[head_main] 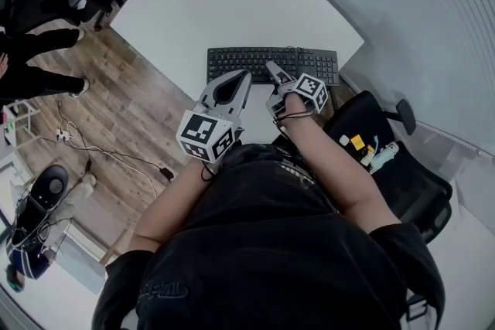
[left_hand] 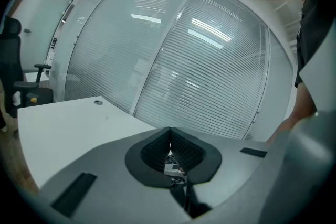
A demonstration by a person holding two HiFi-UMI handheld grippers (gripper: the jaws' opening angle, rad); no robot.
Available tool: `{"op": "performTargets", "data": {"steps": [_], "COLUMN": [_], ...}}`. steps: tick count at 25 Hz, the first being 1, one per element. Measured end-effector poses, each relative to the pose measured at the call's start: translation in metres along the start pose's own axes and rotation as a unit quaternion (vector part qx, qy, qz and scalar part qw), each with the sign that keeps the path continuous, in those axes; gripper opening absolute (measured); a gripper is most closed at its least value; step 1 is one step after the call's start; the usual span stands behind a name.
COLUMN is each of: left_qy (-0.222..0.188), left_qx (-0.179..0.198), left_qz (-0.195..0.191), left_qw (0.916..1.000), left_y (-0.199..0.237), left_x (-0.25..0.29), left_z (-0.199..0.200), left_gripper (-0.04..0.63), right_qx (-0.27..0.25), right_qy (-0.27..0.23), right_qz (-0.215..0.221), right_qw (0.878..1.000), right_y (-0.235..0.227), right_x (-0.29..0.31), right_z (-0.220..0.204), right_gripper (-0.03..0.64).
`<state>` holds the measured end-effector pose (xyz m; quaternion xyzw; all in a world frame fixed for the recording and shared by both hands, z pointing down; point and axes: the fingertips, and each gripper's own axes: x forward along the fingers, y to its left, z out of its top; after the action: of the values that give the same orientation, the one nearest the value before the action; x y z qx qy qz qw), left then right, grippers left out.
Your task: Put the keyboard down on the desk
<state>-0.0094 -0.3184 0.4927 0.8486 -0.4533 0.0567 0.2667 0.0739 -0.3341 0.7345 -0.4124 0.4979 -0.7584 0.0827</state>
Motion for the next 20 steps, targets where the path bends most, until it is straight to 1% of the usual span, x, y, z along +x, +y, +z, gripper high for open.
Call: {"op": "performTargets", "data": {"steps": [10, 16, 20], "left_qy": [0.005, 0.01, 0.01], "left_qx": [0.007, 0.012, 0.023], "left_qz": [-0.018, -0.03, -0.042], "left_qw": [0.9998, 0.9994, 0.9988], "left_y": [-0.005, -0.005, -0.007], "left_x": [-0.016, -0.028, -0.038], "left_z": [-0.006, -0.006, -0.002], "left_gripper": [0.015, 0.015, 0.015], "right_qx": [0.012, 0.008, -0.011], "right_qy": [-0.024, -0.045, -0.06], "right_qz": [-0.004, 0.009, 0.018], "right_qw": [1.0, 0.999, 0.998], "right_y": [-0.02, -0.011, 0.002], "right_x": [-0.015, -0.02, -0.025], "right_z": [-0.015, -0.021, -0.025], "right_gripper": [0.357, 0.357, 0.356]}}
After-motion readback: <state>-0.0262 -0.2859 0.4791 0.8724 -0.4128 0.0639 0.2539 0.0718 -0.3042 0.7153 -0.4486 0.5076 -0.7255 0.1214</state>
